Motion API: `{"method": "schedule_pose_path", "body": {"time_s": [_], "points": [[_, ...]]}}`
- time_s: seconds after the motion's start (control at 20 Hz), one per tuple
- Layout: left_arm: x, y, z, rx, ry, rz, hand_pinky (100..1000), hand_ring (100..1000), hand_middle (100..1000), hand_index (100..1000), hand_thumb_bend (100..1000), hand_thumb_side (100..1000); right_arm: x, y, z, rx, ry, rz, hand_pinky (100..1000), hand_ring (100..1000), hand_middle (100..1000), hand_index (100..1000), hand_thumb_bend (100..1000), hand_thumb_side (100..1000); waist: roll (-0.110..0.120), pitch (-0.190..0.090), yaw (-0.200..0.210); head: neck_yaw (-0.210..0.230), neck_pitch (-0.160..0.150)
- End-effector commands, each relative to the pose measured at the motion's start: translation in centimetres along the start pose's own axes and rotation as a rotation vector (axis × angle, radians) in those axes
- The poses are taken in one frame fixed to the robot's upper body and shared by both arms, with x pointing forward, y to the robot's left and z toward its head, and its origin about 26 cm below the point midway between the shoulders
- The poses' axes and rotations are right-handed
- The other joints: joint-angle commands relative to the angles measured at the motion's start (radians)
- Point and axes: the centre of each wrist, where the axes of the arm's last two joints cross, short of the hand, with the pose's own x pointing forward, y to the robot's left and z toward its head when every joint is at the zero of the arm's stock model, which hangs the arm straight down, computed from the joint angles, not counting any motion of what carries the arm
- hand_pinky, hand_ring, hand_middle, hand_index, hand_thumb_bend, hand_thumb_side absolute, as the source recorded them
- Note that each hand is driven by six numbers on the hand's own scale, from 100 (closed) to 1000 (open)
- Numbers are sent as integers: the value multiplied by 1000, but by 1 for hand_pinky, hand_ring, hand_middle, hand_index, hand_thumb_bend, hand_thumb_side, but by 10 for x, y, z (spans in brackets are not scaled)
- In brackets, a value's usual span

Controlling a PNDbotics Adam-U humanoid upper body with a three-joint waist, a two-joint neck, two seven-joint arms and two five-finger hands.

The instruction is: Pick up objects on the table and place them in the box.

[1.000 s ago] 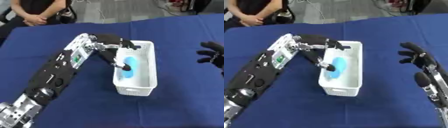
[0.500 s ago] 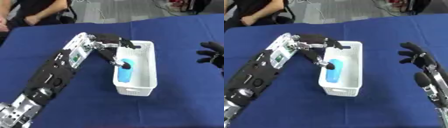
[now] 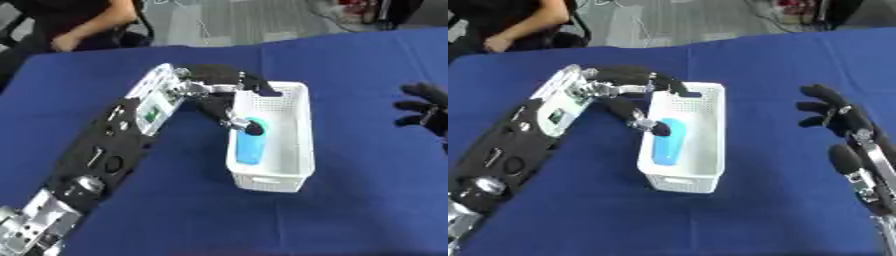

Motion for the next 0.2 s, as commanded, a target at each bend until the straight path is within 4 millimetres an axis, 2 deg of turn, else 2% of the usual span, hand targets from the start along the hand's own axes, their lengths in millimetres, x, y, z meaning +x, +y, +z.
{"method": "schedule_pose_path", "body": {"time_s": [0.05,0.2], "points": [[7,20,15,106,-47,-31,881,861,927,1000,1000,1000,4,-6,-2,-8,-17,19,720,846,918,1000,561,1000,-7,-10,3,-1,-17],[13,19,28,160,-59,-14,881,858,927,1000,1000,987,4,-6,-2,-9,-15,20,720,846,918,1000,561,1000,-7,-8,7,-4,-18]]}}
